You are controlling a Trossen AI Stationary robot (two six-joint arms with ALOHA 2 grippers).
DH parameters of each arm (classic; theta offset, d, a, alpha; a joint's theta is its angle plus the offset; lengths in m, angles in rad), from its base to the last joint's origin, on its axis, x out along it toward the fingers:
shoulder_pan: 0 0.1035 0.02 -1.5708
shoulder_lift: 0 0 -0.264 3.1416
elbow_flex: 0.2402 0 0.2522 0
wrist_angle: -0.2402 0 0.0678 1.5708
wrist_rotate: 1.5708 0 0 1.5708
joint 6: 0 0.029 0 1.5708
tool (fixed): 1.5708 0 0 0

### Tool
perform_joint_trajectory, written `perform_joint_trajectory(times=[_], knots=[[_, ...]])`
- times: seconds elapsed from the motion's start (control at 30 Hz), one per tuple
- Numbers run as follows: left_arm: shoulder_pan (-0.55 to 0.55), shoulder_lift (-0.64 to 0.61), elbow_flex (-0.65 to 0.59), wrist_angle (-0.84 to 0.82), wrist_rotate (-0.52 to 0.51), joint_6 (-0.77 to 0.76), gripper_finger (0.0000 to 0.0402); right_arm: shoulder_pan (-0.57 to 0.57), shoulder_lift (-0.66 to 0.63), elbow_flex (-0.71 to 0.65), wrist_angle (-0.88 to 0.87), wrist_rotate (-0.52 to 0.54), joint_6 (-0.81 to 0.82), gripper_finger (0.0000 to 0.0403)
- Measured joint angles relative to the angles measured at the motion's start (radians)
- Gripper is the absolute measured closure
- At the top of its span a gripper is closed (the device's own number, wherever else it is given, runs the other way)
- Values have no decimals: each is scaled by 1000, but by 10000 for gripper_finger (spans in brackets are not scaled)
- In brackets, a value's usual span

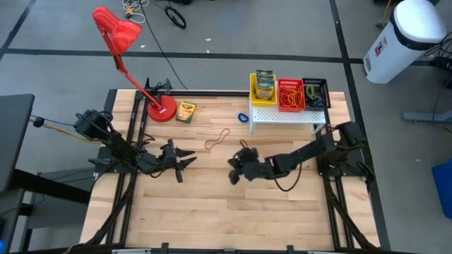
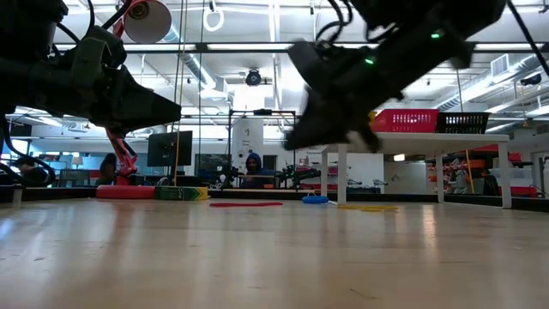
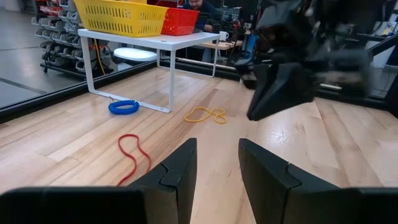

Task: Pick & Place Office Desk Supplies
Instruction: Put the red rubber band on the red basket

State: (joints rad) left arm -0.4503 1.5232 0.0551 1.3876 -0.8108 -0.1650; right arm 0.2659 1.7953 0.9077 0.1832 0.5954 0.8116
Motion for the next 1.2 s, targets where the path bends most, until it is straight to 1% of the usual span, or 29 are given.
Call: perform_joint_trajectory(times=[0.03, 0.1, 0.2, 0.3, 0.43, 0.5, 0.57, 0.67, 0.73, 0.9, 1.03, 1.2], knots=[[0, 0, 0, 0, 0, 0, 277, -11, 16, 1, 84, -28, -28, 368], [0, 0, 0, 0, 0, 0, 276, -35, 47, 5, 182, -49, -69, 367], [0, 0, 0, 0, 0, 0, 276, -73, 103, 66, 187, -65, -118, 361], [0, 0, 0, 0, 0, 0, 276, -107, 169, 184, 98, -116, -143, 356], [0, 0, 0, 0, 0, 0, 276, -151, 244, 349, -146, -142, -230, 339], [0, 0, 0, 0, 0, 0, 276, -184, 254, 400, -243, -173, -291, 324], [0, 0, 0, 0, 0, 0, 276, -226, 255, 423, -300, -217, -369, 304], [0, 0, 0, 0, 0, 0, 277, -298, 255, 428, -310, -363, -474, 275], [0, 0, 0, 0, 0, 0, 276, -338, 255, 428, -321, -436, -542, 261], [0, 0, 0, 0, 0, 0, 276, -395, 267, 428, -351, -483, -715, 244], [0, 0, 0, 0, 0, 0, 276, -418, 266, 430, -365, -507, -788, 243], [0, 0, 0, 0, 0, 0, 276, -420, 278, 518, -477, -518, -852, 242]])
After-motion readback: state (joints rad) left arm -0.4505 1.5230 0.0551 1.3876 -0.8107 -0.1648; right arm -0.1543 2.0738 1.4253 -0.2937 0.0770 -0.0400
